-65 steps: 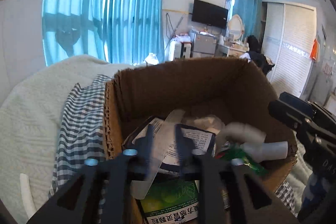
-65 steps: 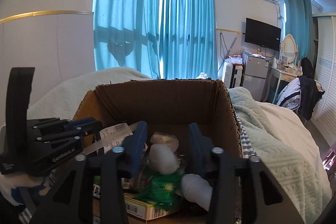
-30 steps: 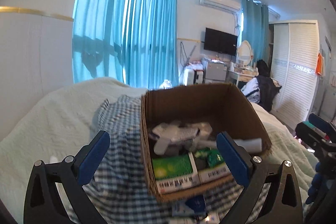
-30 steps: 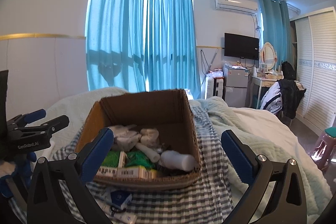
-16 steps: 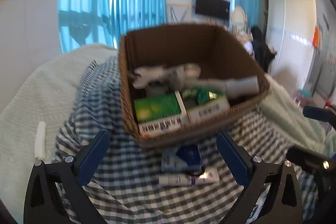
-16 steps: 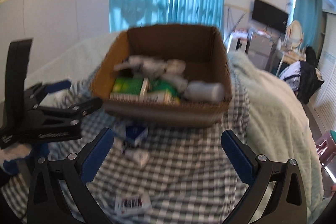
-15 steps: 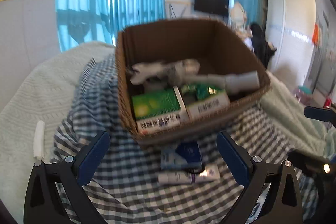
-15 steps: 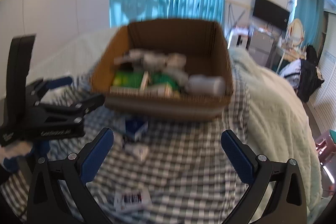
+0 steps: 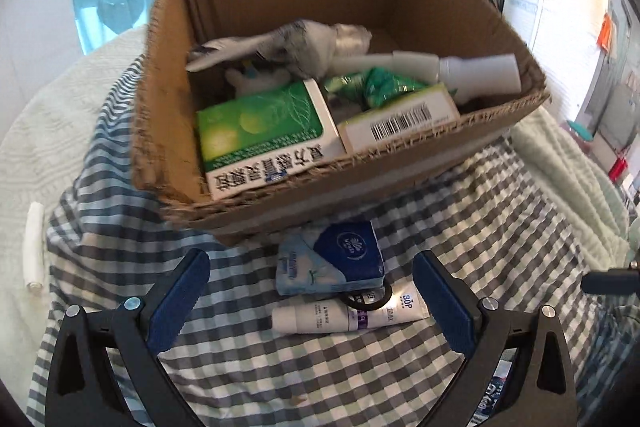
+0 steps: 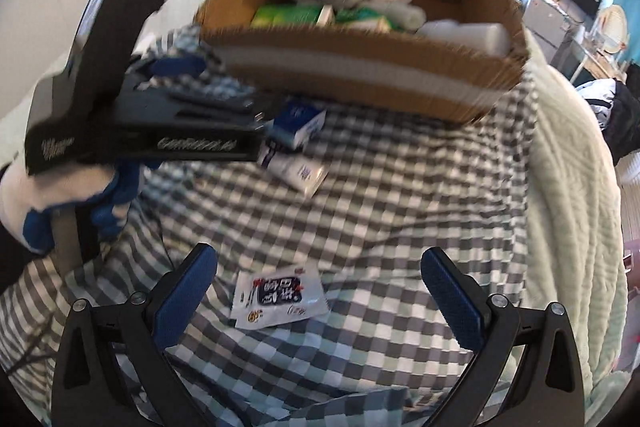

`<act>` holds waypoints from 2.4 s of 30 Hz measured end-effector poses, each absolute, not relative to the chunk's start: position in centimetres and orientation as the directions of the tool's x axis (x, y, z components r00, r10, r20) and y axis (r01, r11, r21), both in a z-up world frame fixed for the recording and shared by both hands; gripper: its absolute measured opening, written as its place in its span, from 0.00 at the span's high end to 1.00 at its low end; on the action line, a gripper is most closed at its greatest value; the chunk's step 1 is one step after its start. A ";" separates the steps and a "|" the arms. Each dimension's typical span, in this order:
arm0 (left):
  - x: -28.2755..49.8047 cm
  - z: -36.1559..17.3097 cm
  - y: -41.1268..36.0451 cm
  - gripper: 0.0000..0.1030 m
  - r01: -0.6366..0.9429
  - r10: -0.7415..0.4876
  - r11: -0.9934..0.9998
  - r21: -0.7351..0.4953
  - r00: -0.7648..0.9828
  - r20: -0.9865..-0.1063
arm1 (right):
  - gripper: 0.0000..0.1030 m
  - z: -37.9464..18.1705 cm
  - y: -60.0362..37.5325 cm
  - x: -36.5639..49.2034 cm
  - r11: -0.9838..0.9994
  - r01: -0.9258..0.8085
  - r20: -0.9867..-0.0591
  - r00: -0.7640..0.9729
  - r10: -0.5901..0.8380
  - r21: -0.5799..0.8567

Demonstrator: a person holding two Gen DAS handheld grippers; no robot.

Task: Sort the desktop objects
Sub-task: 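Grasp the blue tissue pack with the left gripper while the right grasps the black-labelled white packet, then lift the tissue pack and white packet and carry both over the box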

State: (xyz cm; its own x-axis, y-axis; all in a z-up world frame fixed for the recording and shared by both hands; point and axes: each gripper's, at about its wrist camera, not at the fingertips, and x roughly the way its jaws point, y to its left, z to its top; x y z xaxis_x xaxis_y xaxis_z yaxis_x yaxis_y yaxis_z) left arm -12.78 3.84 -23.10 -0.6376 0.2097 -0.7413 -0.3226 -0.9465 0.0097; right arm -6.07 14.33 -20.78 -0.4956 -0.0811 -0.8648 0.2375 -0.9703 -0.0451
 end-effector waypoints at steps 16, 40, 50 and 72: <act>-15.4 -26.8 5.4 0.30 -0.348 0.212 -0.938 -0.013 -0.541 -0.814 | 0.58 -26.3 10.9 -6.8 -0.920 0.379 -0.947 -0.319 -0.032 -0.096; -7.7 -20.5 2.2 0.31 -0.362 0.273 -0.932 -0.030 -0.641 -0.718 | 1.00 -20.2 14.7 -5.1 -0.969 0.244 -0.840 -0.515 -0.172 0.049; -5.2 -16.3 0.0 0.31 -0.337 0.268 -0.942 -0.014 -0.724 -0.636 | 0.35 -24.2 10.8 -6.1 -0.928 0.372 -0.921 -0.371 -0.123 -0.026; -3.9 -6.8 -2.2 0.31 -0.284 0.273 -0.958 -0.038 -0.865 -0.420 | 0.65 -17.1 12.4 -4.2 -0.961 0.259 -0.775 -0.626 -0.088 -0.101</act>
